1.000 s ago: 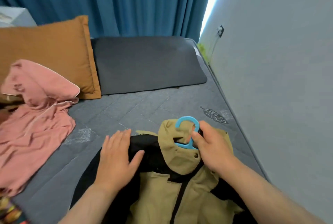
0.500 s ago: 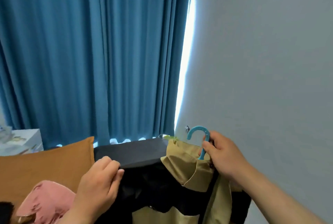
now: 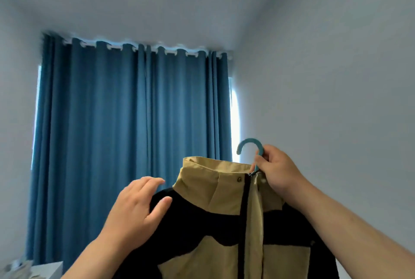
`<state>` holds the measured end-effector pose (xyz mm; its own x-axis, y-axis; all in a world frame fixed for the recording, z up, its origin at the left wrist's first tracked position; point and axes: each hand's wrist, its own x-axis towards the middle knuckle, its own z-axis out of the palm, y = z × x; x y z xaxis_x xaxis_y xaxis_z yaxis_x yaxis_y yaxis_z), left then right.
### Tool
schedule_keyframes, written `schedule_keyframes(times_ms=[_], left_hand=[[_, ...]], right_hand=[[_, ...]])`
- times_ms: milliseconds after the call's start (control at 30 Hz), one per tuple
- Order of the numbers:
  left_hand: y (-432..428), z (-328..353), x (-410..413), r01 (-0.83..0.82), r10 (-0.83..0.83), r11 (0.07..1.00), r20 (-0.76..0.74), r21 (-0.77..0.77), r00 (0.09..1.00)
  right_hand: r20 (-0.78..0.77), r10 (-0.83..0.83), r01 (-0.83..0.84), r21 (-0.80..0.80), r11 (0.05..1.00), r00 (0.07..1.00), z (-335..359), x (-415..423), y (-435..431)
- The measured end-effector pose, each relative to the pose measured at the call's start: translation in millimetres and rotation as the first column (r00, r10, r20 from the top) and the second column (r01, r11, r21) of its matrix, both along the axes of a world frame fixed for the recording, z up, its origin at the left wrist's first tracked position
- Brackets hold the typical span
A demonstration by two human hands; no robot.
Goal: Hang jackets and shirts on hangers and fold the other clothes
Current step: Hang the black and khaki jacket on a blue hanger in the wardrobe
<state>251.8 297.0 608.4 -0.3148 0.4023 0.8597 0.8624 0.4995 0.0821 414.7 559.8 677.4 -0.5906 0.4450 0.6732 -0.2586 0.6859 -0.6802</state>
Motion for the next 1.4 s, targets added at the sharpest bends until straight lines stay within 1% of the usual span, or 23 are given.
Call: schedule_keyframes(times_ms=[67, 100, 133, 200, 267, 333, 400, 467, 500, 567, 633, 700, 767, 833, 933, 1000, 1100, 1200, 1267, 1333, 1400], left_hand=[[28.8, 24.5, 29.3, 0.011, 0.006, 0.996, 0.190, -0.090, 0.982], [40.9, 33.4, 37.8, 0.024, 0.007, 0.994, 0.280, -0.106, 0.960], [50.2, 40.4, 42.2, 0.050, -0.014, 0.994, 0.333, -0.101, 0.943], [61.2, 48.4, 44.0, 0.122, -0.088, 0.990, 0.366, -0.070, 0.926], [68.1, 51.3, 50.0, 0.189, -0.156, 0.981, 0.384, -0.049, 0.910], [77.5, 49.9, 56.6, 0.171, -0.158, 0.985, 0.351, -0.007, 0.923], [84.8, 49.7, 61.7, 0.085, -0.096, 0.995, 0.303, 0.050, 0.948], [89.3, 53.1, 65.4, 0.013, -0.036, 0.995, 0.250, 0.094, 0.968], [91.5, 54.9, 66.8, -0.006, -0.017, 0.995, 0.220, 0.103, 0.975], [96.5, 59.1, 73.8, -0.018, 0.002, 0.995, 0.163, 0.096, 0.987], [101.9, 63.0, 80.6, -0.014, 0.006, 0.998, 0.121, 0.069, 0.993], [106.3, 65.5, 83.9, -0.012, 0.007, 0.999, 0.093, 0.053, 0.996], [108.6, 66.5, 82.6, -0.021, 0.017, 0.999, 0.097, 0.044, 0.995], [108.1, 66.5, 79.6, -0.042, 0.039, 0.999, 0.119, 0.022, 0.992], [105.1, 70.4, 73.6, -0.061, 0.060, 0.998, 0.164, 0.003, 0.985], [103.5, 74.9, 70.5, -0.067, 0.066, 0.998, 0.171, 0.001, 0.983], [103.4, 78.7, 67.8, -0.063, 0.062, 0.998, 0.159, -0.002, 0.985], [101.9, 78.1, 63.4, -0.073, 0.070, 0.997, 0.130, 0.016, 0.989], [98.5, 77.4, 58.8, -0.094, 0.090, 0.995, 0.115, 0.030, 0.989], [93.2, 77.6, 54.2, -0.104, 0.100, 0.994, 0.115, 0.033, 0.988], [88.0, 77.1, 50.8, -0.106, 0.104, 0.994, 0.111, 0.015, 0.988]], right_hand=[[-0.009, 0.015, -0.014, 0.042, 0.999, 1.000, 9.2, -0.4, -7.1], [-0.012, 0.021, -0.020, 0.050, 0.999, 1.000, 13.5, 1.4, -7.9], [-0.015, 0.029, -0.029, 0.048, 0.998, 0.999, 17.2, 4.2, -6.6], [-0.003, 0.049, -0.049, 0.053, 0.997, 0.999, 22.6, 12.1, 0.1], [0.038, 0.104, -0.106, 0.058, 0.993, 0.994, 29.7, 22.9, 7.5], [0.093, 0.149, -0.155, 0.065, 0.986, 0.984, 39.1, 37.7, 14.8], [0.194, 0.121, -0.139, 0.085, 0.987, 0.973, 47.5, 51.0, 30.8], [0.323, 0.014, -0.035, 0.060, 0.998, 0.946, 51.4, 60.4, 49.9], [0.393, -0.044, 0.037, 0.025, 0.999, 0.918, 49.7, 61.9, 58.7], [0.469, -0.109, 0.151, -0.052, 0.987, 0.877, 45.3, 61.5, 70.9], [0.505, -0.086, 0.187, -0.153, 0.970, 0.859, 44.9, 62.6, 72.1], [0.534, -0.067, 0.176, -0.156, 0.972, 0.843, 43.3, 61.6, 74.7], [0.493, -0.137, 0.203, -0.083, 0.976, 0.859, 44.2, 59.8, 78.4], [0.384, -0.184, 0.218, -0.046, 0.975, 0.905, 48.0, 58.4, 85.2], [0.242, -0.152, 0.170, -0.056, 0.984, 0.958, 59.6, 62.6, 88.9], [0.193, -0.154, 0.161, -0.025, 0.987, 0.969, 64.7, 63.4, 90.3], [0.236, -0.103, 0.100, 0.026, 0.995, 0.966, 62.2, 59.0, 91.8], [0.204, 0.013, -0.030, 0.080, 0.996, 0.979, 54.3, 52.9, 88.3], [0.253, 0.101, -0.130, 0.098, 0.987, 0.962, 47.6, 48.3, 85.9], [0.348, 0.183, -0.230, 0.099, 0.968, 0.919, 39.7, 42.4, 82.2], [0.342, 0.210, -0.275, 0.155, 0.949, 0.916, 33.7, 32.3, 76.3]])
